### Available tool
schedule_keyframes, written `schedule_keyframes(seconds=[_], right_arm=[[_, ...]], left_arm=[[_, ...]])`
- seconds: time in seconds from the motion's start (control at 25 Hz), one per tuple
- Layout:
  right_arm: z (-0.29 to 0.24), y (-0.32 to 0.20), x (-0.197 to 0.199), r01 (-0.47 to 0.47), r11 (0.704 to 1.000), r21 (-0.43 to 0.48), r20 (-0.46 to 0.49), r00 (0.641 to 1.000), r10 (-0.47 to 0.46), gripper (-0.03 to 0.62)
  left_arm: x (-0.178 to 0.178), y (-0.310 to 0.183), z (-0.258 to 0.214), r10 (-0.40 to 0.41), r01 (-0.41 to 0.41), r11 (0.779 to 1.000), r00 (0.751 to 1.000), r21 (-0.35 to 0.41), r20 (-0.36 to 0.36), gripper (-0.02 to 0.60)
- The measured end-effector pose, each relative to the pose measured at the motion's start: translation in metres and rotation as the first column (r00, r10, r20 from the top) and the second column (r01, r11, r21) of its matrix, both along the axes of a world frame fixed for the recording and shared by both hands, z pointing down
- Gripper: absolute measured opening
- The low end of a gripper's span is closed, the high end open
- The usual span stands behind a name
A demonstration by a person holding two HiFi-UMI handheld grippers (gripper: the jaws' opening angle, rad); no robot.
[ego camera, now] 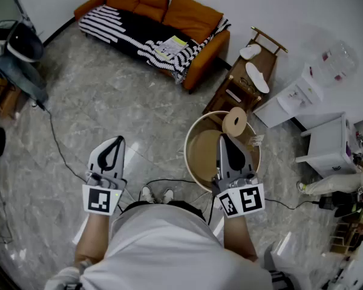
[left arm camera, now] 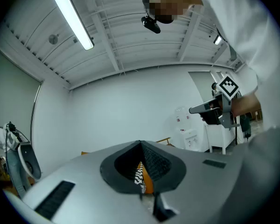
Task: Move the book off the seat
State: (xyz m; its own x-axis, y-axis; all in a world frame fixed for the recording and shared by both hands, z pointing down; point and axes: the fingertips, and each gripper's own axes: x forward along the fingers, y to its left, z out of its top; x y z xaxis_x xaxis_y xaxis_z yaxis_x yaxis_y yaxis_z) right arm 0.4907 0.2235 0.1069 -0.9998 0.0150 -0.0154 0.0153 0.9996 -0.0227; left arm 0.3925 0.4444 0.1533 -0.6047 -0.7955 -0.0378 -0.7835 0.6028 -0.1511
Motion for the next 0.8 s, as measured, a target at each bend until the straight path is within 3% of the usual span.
schedule_keyframes(seconds=[0.16, 0.36, 0.52, 0.68, 0.8], right_arm=[[0.007, 0.007, -0.003, 0.010, 1.000, -0.002, -0.013, 1.000, -0.010, 0.020], [0.004, 0.023, -0.015, 0.087, 0.993, -0.079, 0.017, 0.996, -0.086, 0.020], [0.011, 0.038, -0.031, 0.093, 0.995, -0.043, -0.025, 0.995, -0.095, 0.020], [0.017, 0.047, -0.043, 0.100, 0.989, -0.106, -0.048, 0.993, -0.106, 0.020], [0.019, 0.060, -0.059, 0.112, 0.988, -0.102, -0.053, 0.992, -0.118, 0.020]], left_arm=[[-0.002, 0.002, 0.002, 0.000, 0.000, 1.000, 1.000, 0.011, -0.001, 0.017], [-0.012, 0.014, 0.005, -0.004, 0.004, 0.999, 1.000, 0.036, -0.024, 0.017], [-0.024, 0.024, 0.015, -0.007, 0.010, 0.999, 0.999, 0.046, -0.053, 0.017], [-0.024, 0.037, 0.016, -0.007, 0.012, 0.998, 0.997, 0.061, -0.082, 0.017], [-0.031, 0.055, 0.023, -0.021, 0.027, 0.998, 0.995, 0.061, -0.100, 0.017]])
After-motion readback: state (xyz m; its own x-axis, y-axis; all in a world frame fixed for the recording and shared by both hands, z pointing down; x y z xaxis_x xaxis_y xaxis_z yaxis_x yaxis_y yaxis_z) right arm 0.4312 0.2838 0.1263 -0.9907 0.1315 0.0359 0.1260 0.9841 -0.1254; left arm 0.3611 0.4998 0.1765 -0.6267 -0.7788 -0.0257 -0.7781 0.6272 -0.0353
